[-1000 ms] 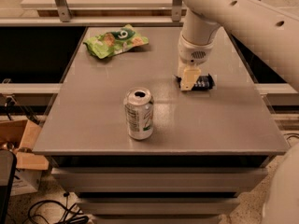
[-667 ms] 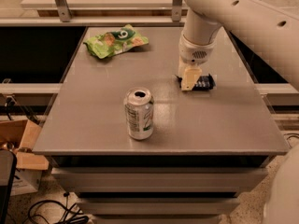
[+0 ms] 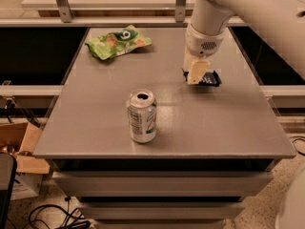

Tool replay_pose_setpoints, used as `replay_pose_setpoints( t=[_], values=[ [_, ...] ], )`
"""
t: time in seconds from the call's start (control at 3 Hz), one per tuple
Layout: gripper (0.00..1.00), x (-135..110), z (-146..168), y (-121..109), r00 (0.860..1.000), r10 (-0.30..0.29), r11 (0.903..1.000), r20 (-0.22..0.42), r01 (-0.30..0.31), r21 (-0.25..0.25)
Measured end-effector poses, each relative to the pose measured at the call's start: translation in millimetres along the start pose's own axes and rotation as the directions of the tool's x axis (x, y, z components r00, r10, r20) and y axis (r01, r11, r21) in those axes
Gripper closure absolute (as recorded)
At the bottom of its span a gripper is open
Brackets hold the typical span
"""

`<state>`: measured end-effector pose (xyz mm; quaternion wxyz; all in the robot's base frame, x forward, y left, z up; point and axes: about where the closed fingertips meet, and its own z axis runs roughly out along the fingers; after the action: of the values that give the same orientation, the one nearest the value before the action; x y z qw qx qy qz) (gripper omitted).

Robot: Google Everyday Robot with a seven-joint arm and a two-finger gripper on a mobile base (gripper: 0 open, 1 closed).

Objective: Move rxbar blueberry near 7up can

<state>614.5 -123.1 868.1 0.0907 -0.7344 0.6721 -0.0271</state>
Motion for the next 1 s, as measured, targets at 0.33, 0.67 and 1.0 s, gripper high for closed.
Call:
replay_pose_setpoints(
  t=[0.33, 0.67, 1.0],
  values=[
    [1.00, -6.2, -25.4, -1.7, 0.999, -0.037, 0.9988, 0.004, 0.037, 0.031],
    [1.00, -14.5, -44.7, 4.1, 0.997, -0.079, 0.9963, 0.019, 0.078, 0.036],
    [1.00, -22.6, -58.6, 21.6, 0.992, -0.122, 0.9923, 0.031, 0.122, 0.024]
  ],
)
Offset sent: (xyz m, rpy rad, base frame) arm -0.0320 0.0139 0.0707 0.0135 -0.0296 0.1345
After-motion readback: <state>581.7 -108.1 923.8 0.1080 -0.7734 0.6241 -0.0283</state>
